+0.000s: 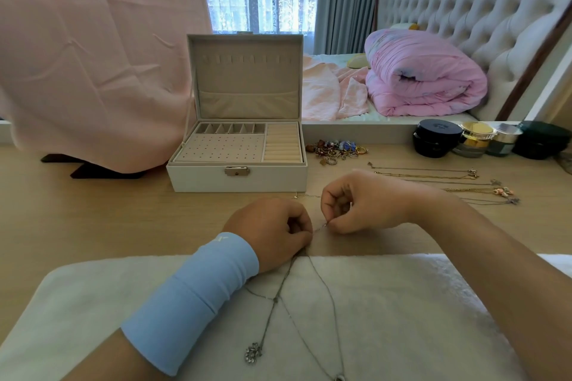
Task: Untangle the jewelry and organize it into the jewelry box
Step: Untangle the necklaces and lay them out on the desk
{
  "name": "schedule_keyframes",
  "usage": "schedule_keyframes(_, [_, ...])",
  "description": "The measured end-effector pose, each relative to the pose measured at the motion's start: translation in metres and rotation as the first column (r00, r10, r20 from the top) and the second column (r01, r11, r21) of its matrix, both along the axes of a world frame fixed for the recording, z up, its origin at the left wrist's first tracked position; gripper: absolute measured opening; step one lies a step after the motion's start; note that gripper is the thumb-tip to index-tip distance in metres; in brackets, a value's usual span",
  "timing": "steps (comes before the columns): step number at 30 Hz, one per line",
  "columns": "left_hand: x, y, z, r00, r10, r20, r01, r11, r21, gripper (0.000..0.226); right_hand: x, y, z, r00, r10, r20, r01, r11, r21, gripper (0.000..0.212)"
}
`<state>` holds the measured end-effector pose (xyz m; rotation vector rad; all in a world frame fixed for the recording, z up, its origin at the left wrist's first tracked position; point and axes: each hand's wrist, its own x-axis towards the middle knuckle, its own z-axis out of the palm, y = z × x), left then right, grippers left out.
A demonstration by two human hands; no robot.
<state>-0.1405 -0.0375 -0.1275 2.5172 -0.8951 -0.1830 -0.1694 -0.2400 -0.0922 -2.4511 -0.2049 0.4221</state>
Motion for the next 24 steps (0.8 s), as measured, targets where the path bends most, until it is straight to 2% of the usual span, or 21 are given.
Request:
schedule_keyframes(6, [0.004,0.003,-0.001,0.984,0.044,-0.173,-0.088,0.962,-0.257,0.006,0.004,-0.005,0.000,0.998,-0.052,-0.021,0.054,0.988,0.145,0.025])
schedule_keyframes(11, [0.004,0.000,-0.001,0.947,0.022,-0.320,-0.145,0.919,-0.365,0.010,0.005,-0.011,0.000,0.998,-0.057,0.020,0.053,0.983,0.173,0.014])
schedule_keyframes(14, [0.005,-0.002,-0.001,0.944,0.031,-0.328,-0.163,0.910,-0.382,0.012,0.006,-0.011,0.000,0.996,-0.078,0.041,0.067,0.973,0.219,0.011])
schedule_keyframes(19, [0.006,-0.003,-0.004,0.967,0.048,-0.252,-0.135,0.931,-0.340,0.007,0.009,-0.010,-0.002,0.995,-0.092,0.034,0.081,0.968,0.237,0.023])
schedule_keyframes(23, [0.007,-0.002,-0.003,0.966,0.056,-0.252,-0.138,0.937,-0.322,0.010,0.008,-0.009,-0.002,0.995,-0.088,0.048,0.078,0.982,0.174,0.009])
schedule_keyframes(24, [0.006,-0.002,-0.002,0.963,0.061,-0.264,-0.148,0.935,-0.322,0.012,0.008,-0.008,-0.003,0.996,-0.075,0.053,0.066,0.986,0.152,0.010])
